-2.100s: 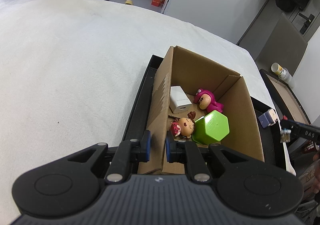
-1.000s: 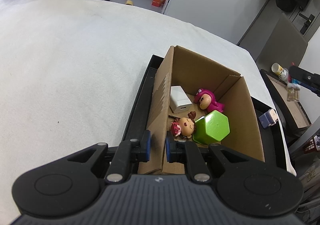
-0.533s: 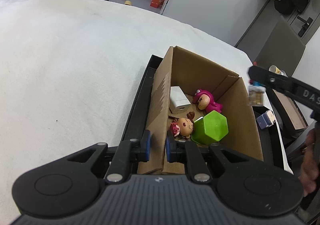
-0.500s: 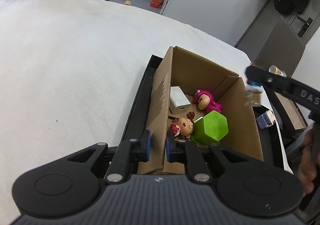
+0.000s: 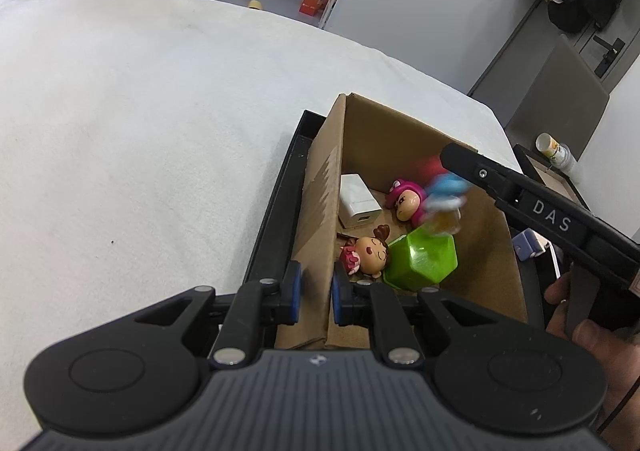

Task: Organize rigid objects
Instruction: 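Open the right gripper to release the figure into the box, then move the right gripper back from the box toward the cube toy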

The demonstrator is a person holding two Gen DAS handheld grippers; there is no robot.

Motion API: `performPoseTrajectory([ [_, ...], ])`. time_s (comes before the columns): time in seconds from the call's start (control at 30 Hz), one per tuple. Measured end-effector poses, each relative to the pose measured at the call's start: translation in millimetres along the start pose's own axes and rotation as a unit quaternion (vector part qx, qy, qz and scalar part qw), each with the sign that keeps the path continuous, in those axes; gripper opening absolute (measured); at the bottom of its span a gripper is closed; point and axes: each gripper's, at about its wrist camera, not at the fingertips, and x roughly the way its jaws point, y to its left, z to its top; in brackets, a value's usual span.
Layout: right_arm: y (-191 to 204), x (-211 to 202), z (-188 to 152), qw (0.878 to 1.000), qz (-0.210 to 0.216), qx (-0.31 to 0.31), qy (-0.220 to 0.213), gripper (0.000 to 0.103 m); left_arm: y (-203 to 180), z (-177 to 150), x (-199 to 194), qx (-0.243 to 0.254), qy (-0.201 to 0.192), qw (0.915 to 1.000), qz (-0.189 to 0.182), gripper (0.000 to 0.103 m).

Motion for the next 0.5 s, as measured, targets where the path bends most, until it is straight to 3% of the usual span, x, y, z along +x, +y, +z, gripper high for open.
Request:
performPoseTrajectory([
  [0.5, 1.8, -16.3, 19.1, 1.000, -0.003, -0.004, 0.024, 0.039, -0.2, 0.5, 0.4, -0.002, 0.000, 1.0000, 0.001, 0.014],
])
